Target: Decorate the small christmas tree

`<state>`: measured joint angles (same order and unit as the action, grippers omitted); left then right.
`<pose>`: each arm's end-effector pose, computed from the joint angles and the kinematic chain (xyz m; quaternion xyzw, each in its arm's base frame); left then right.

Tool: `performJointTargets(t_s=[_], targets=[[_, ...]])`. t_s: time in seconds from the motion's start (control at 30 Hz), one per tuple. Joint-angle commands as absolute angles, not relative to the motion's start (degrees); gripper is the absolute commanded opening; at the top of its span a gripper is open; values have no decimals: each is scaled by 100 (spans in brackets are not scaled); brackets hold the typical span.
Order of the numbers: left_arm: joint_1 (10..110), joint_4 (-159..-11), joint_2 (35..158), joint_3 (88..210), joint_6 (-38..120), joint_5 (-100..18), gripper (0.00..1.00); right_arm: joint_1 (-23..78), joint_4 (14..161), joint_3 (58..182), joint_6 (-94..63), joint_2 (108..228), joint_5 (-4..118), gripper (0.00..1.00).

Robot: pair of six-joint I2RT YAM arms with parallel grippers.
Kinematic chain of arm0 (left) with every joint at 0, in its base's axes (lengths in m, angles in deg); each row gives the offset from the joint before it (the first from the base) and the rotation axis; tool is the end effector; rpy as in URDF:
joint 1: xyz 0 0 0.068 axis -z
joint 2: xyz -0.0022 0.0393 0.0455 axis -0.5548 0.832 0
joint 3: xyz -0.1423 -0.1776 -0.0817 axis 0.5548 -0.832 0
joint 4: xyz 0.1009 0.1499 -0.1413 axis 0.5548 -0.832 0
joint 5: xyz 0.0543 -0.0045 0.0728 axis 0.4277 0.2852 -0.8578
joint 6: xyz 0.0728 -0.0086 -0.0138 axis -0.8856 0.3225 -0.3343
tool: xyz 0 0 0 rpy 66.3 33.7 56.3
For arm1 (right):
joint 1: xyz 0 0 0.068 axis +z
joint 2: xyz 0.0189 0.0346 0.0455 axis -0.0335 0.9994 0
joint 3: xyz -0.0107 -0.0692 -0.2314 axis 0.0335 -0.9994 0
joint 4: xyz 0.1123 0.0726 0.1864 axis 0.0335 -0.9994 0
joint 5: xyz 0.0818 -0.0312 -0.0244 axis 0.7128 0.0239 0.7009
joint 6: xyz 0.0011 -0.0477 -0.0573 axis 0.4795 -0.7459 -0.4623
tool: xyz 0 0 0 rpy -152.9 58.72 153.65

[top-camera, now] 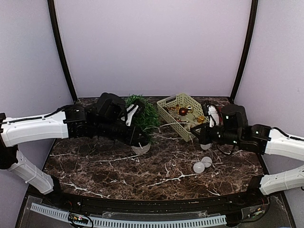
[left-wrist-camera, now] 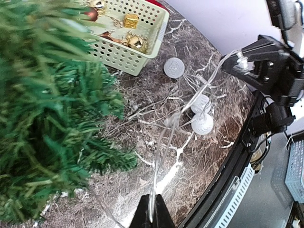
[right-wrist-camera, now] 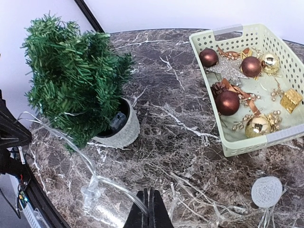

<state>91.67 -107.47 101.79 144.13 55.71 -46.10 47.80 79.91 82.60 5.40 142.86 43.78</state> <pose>0.1645 -0.2698 0.2739 0.2545 0.8460 -0.3327 0.3298 0.1549 0.1729 0.2393 -0.1351 0.8358 0.2981 0.4408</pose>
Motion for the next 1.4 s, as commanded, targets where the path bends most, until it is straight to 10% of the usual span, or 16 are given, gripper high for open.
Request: performJointTargets(t_s=[0.0, 0.47, 0.93, 1.37], targets=[[9079, -10317, 9785, 14023, 5984, -4775, 0, 4908, 7218, 9332, 396, 14704, 4299, 0], [9004, -9572, 8844, 12796, 6573, -5099, 1, 5392, 6773, 11823, -258, 16173, 3729, 0], [9003, -10064, 7764, 13104, 5092, -4863, 73, 5651, 6806, 11932, -619, 16099, 4741, 0], [9003, -10181, 9556, 15147, 3902, -4174, 76, 5668, 7168, 11688, -374, 15903, 5708, 0]])
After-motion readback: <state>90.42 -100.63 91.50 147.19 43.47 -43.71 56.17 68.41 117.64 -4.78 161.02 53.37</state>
